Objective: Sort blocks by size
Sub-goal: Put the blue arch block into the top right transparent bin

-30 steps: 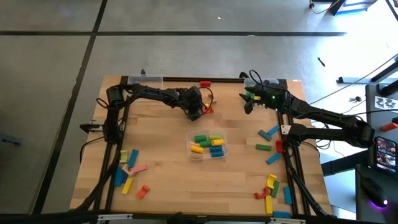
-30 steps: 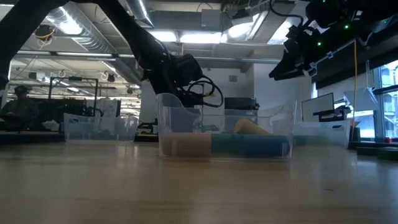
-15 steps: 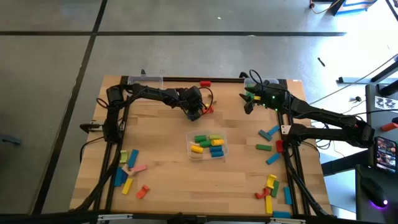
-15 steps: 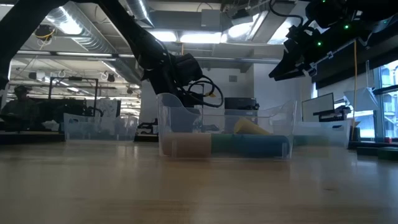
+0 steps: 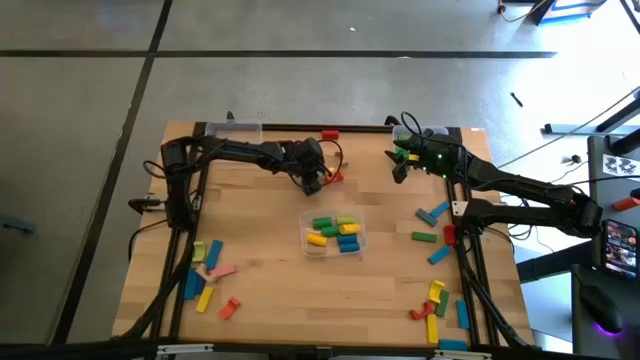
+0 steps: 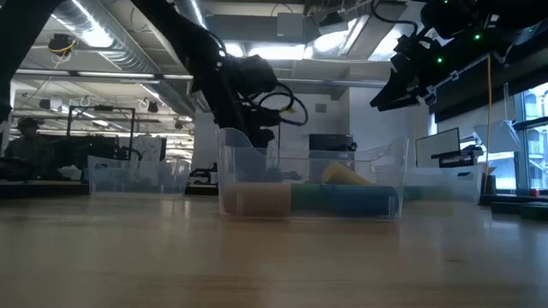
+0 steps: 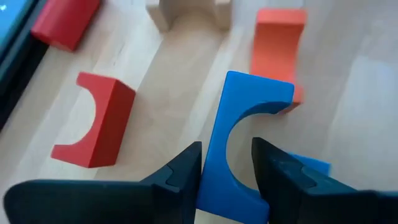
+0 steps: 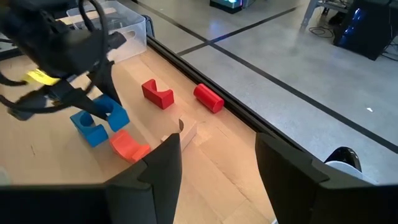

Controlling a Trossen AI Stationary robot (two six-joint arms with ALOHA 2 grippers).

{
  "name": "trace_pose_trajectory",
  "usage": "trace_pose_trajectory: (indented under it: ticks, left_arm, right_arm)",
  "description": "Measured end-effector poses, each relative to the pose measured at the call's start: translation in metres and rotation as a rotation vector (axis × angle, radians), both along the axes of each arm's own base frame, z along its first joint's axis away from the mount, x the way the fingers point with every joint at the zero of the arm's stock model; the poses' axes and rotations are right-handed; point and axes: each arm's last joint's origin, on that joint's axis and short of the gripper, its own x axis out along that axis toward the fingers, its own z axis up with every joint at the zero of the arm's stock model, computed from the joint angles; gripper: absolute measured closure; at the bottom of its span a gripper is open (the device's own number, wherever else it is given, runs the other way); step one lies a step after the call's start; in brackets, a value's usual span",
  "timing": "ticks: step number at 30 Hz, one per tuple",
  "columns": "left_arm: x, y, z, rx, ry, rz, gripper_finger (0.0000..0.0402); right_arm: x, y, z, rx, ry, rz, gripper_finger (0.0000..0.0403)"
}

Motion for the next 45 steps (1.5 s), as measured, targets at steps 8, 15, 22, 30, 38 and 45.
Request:
trace_pose_trajectory:
  ticks: [8, 15, 22, 30, 38, 45]
  left_arm:
    - [0.001, -0.01, 0.016, 0.022, -0.045, -0.022, 0.028]
    - [0.001, -0.018, 0.035, 0.045, -0.105, -0.044, 0.028]
    - [0.005, -0.034, 0.052, 0.091, -0.175, -0.118, 0.0277]
    - [0.02, -0.058, 0.063, 0.096, -0.315, -0.248, 0.0278]
    - [0.027, -0.077, 0.068, 0.098, -0.379, -0.296, 0.0279]
    - [0.028, -0.074, 0.069, 0.053, -0.42, -0.232, 0.0279]
  right_arm:
    - [0.0, 0.0, 0.0, -0.001, 0.0, 0.0, 0.0205]
    - [0.0, 0.0, 0.0, -0.005, 0.004, 0.003, 0.0205]
    - [0.002, 0.003, 0.001, -0.013, 0.005, 0.15, 0.0205]
    - [0.017, 0.005, -0.006, 0.027, -0.036, 0.47, 0.0205]
    - [0.038, 0.0, -0.018, 0.08, -0.093, 0.644, 0.0189]
    - [0.055, 0.011, -0.026, 0.045, -0.113, 0.791, 0.0098]
